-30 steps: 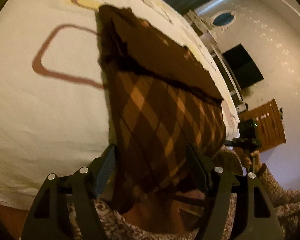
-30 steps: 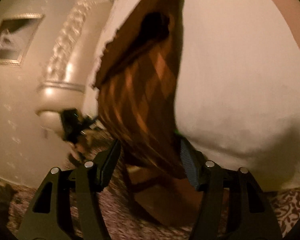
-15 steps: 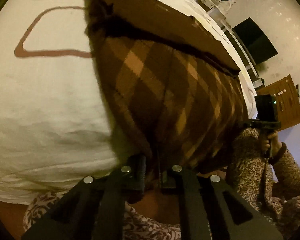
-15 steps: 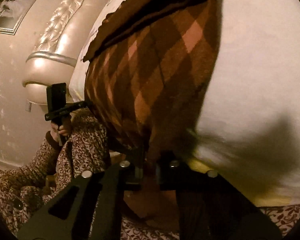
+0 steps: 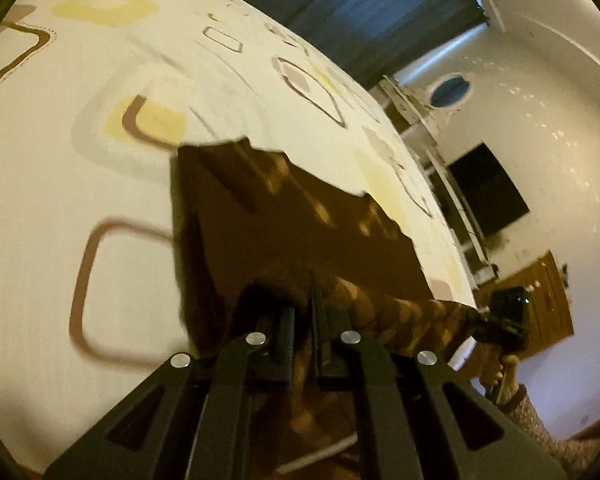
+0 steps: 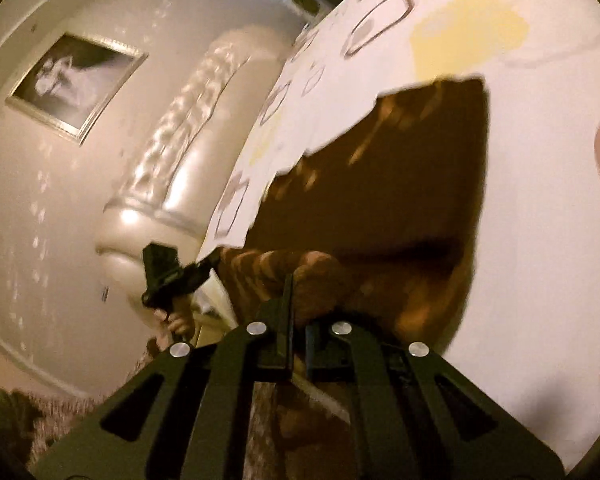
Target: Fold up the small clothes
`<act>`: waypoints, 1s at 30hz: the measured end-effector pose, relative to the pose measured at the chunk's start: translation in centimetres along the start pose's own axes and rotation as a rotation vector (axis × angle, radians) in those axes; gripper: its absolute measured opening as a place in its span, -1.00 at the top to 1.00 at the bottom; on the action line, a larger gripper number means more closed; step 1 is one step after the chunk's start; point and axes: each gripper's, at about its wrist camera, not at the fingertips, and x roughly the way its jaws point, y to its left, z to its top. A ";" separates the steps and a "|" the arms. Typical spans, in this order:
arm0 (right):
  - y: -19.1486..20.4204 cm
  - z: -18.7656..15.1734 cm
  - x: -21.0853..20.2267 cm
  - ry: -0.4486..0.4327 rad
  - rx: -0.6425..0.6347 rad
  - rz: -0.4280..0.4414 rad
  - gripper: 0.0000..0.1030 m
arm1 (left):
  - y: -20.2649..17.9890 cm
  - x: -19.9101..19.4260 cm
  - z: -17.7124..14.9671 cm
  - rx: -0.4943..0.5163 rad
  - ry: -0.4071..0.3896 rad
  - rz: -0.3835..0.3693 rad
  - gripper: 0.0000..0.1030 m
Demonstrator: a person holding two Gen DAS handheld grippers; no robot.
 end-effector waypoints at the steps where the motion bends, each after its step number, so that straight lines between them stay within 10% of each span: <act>1: -1.1 1.0 0.4 -0.023 0.023 -0.016 0.95 | 0.3 0.9 0.6 -0.001 0.004 0.029 0.93; 6: -7.1 2.7 3.2 -0.040 0.160 -0.100 0.95 | 3.1 5.7 1.6 -0.084 0.074 0.119 0.93; 15: -8.2 2.1 2.5 -0.063 0.222 -0.037 0.73 | 3.5 4.1 1.0 -0.086 0.039 0.060 0.89; 18: -7.2 1.4 0.3 -0.075 0.204 -0.029 0.17 | 3.4 1.5 -0.6 -0.082 0.025 0.034 0.49; 30: -6.5 -6.4 -4.5 0.100 0.157 -0.037 0.00 | 3.9 -2.8 -10.4 -0.078 0.161 0.050 -0.08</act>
